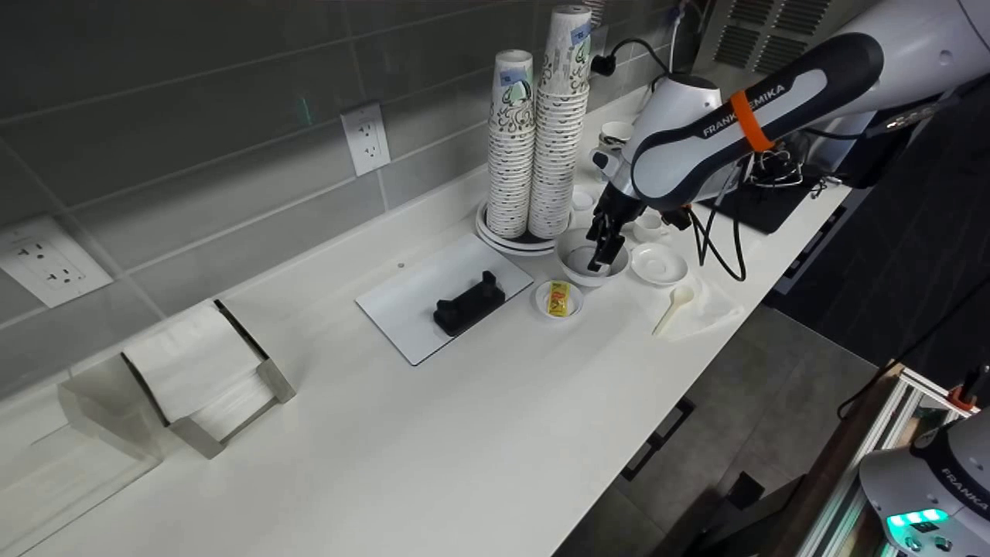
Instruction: Put the coffee cup lid on the counter
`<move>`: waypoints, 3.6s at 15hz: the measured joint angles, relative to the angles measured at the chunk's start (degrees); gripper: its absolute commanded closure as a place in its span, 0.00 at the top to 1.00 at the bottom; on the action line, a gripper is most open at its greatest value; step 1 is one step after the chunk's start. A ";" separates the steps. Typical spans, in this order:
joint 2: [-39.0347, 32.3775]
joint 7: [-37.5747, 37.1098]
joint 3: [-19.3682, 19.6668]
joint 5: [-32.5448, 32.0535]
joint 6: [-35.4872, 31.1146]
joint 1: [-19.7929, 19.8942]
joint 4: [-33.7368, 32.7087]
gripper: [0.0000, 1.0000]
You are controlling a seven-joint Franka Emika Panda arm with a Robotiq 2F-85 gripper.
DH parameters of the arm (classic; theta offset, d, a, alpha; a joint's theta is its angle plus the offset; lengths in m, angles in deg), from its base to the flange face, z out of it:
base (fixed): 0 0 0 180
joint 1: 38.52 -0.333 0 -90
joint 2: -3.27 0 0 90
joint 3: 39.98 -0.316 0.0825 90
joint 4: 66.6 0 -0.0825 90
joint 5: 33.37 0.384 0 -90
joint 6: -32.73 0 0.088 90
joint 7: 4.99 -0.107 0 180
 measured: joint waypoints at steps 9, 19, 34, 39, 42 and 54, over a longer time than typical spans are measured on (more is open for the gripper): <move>-1.55 -1.63 -0.80 -0.11 -0.37 0.90 -0.66 1.00; -2.90 -5.69 -0.78 -2.08 -2.37 0.88 -0.67 1.00; -3.65 -9.11 -0.72 -7.23 -2.38 0.89 -0.67 0.82; -3.64 -10.03 -0.70 -8.55 -2.38 0.89 -0.71 0.84; -3.61 -10.23 -0.69 -8.68 -2.49 0.89 -0.80 0.78; -2.52 -11.87 -0.73 -8.80 -3.02 0.76 -1.12 0.78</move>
